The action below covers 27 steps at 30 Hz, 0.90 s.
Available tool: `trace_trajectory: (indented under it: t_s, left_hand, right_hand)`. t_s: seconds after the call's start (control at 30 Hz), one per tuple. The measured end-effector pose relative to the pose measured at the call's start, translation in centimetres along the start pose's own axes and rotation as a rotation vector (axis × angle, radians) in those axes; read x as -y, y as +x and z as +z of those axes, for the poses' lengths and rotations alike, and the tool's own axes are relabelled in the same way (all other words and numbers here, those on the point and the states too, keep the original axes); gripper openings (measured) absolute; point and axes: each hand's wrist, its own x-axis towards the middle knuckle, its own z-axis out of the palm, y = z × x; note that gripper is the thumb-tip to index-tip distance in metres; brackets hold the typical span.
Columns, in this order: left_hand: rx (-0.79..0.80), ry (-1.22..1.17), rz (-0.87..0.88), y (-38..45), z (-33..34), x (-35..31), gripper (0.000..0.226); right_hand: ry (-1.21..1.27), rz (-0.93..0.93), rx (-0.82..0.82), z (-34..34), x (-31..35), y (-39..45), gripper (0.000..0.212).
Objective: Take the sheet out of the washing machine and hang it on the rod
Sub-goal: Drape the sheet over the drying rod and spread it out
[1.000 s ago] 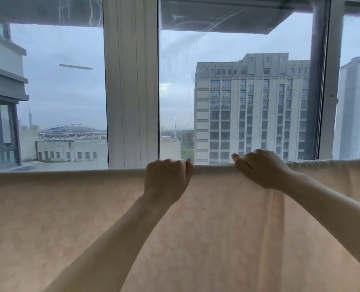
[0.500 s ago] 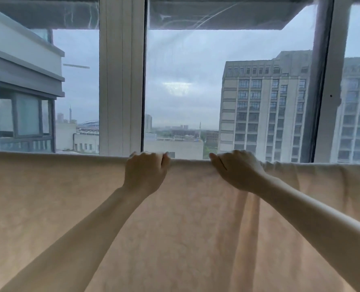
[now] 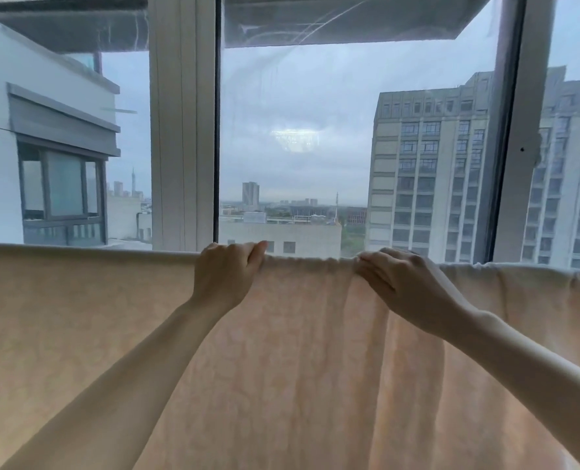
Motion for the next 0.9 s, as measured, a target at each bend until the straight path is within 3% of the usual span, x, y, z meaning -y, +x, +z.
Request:
trace_trajectory:
  t_s: [0.17,0.4,0.53,0.6,0.67,0.8,0.83,0.9]
  left_hand:
    - [-0.028,0.015,0.011,-0.1,0.0,0.0,0.049]
    - [-0.040,0.028,0.024,-0.4,-0.8,0.6,0.053]
    - [0.023,0.016,0.029,-0.1,-1.3,1.0,0.057]
    - [0.076,-0.005,0.038,0.2,-1.3,1.2,0.059]
    - [0.107,0.004,0.057,0.2,-1.1,1.2,0.060]
    - [0.091,-0.004,-0.008,0.2,-0.8,0.8,0.050]
    - [0.093,-0.022,-0.043,0.5,-0.8,0.6,0.049]
    - [0.122,-0.083,-0.092,1.4,-0.8,0.0,0.044]
  right_hand:
    - [0.059,0.063,-0.074,-0.9,-0.1,-0.7,0.041]
    - [-0.058,0.115,-0.145,-1.8,0.7,0.3,0.023]
    - [-0.031,0.201,-0.266,-3.0,-0.2,3.7,0.019]
    - [-0.048,0.249,-0.246,-2.8,-1.3,5.7,0.019]
    - [-0.031,0.303,-0.085,-2.1,-2.9,6.6,0.017]
    - [0.208,0.539,0.575,-1.9,-5.4,5.8,0.015]
    - [0.265,0.593,0.652,-2.1,-5.7,5.5,0.015]
    - [0.295,0.611,0.644,-2.3,-5.9,5.3,0.019]
